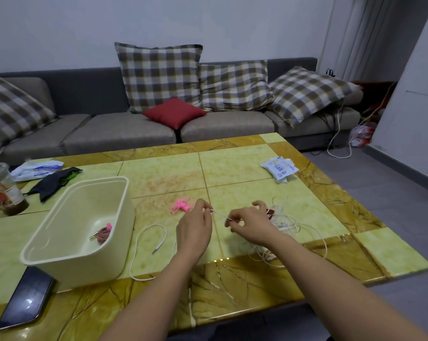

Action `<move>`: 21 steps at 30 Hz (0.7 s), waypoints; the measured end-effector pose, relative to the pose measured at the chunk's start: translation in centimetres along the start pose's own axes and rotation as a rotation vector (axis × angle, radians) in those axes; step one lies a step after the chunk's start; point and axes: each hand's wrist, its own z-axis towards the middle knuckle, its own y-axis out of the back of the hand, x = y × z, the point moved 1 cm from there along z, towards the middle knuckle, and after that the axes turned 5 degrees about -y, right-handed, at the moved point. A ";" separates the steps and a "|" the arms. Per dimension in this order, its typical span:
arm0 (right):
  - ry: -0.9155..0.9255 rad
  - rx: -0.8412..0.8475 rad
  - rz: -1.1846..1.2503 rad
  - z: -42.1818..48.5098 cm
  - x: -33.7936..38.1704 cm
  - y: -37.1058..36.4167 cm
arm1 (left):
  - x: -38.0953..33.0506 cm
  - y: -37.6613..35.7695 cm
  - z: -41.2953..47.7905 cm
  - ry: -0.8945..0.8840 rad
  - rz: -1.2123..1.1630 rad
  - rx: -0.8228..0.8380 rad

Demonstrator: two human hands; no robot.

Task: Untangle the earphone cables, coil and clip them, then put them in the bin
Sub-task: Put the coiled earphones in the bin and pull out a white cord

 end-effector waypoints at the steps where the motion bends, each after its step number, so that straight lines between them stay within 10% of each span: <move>1: -0.031 -0.016 -0.014 -0.1 -0.4 -0.2 | 0.4 0.5 0.2 0.025 0.003 -0.061; 5: -0.100 -0.171 -0.145 0.3 -1.6 -0.7 | 2.6 1.6 0.1 0.113 0.163 -0.113; 12: -0.050 -0.093 -0.202 0.2 -0.5 -1.7 | 3.7 0.3 -0.4 0.166 0.549 0.275; 16: 0.011 -0.079 -0.225 0.1 0.6 -1.9 | 0.7 -1.4 -0.5 -0.164 0.141 0.317; 21: 0.114 -0.048 -0.135 -0.8 1.1 -1.8 | -0.7 -3.8 -0.6 -0.003 0.077 0.529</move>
